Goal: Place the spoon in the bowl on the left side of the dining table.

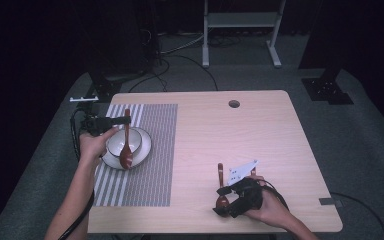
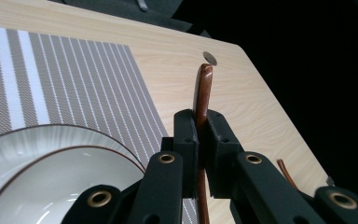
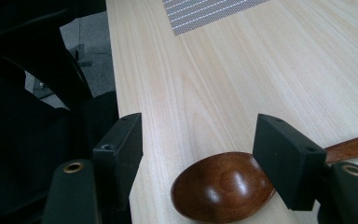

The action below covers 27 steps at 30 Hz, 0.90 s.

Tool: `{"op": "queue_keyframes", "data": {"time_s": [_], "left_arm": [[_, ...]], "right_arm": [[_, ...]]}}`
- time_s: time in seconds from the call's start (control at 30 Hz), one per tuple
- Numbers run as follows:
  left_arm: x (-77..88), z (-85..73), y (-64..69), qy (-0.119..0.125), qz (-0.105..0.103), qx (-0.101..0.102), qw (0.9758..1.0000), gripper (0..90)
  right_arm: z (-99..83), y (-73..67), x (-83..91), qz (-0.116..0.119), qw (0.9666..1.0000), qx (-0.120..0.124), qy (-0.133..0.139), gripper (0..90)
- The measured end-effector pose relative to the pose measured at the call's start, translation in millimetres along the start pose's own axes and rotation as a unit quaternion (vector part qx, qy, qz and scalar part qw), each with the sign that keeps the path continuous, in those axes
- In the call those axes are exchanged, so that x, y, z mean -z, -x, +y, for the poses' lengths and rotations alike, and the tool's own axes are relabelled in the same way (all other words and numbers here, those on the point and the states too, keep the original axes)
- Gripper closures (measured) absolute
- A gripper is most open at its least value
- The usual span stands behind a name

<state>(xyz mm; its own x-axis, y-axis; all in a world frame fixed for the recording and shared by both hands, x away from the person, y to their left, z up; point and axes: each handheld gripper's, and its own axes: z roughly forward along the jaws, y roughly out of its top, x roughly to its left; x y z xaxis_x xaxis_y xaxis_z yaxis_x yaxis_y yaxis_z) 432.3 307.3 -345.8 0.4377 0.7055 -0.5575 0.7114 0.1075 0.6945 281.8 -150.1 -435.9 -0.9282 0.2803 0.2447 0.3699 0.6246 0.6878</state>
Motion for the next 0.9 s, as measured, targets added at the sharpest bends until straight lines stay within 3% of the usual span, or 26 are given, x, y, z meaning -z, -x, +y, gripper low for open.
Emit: {"op": "queue_keyframes", "data": {"time_s": [0.37,0.43,0.6,0.9], "left_arm": [[3.1,8.6,-20.6,0.019,0.015,0.022,0.9995,84.3],[5.2,12.2,-28.3,0.033,0.016,0.036,0.9987,84.3],[7.2,16.8,-36.6,0.052,0.021,0.046,0.9974,84.3],[4.0,7.9,-52.5,0.072,0.023,0.068,0.9948,84.3]], "right_arm": [[-4.1,1.6,0.6,0.001,1.0000,-0.007,0.000,31.9],[-5.8,3.0,1.0,0.001,1.0000,-0.009,0.000,31.8],[-8.7,4.8,1.9,0.001,0.9999,-0.015,0.001,31.8],[-11.7,5.2,8.0,-0.003,0.9998,-0.019,0.005,31.6]]}}
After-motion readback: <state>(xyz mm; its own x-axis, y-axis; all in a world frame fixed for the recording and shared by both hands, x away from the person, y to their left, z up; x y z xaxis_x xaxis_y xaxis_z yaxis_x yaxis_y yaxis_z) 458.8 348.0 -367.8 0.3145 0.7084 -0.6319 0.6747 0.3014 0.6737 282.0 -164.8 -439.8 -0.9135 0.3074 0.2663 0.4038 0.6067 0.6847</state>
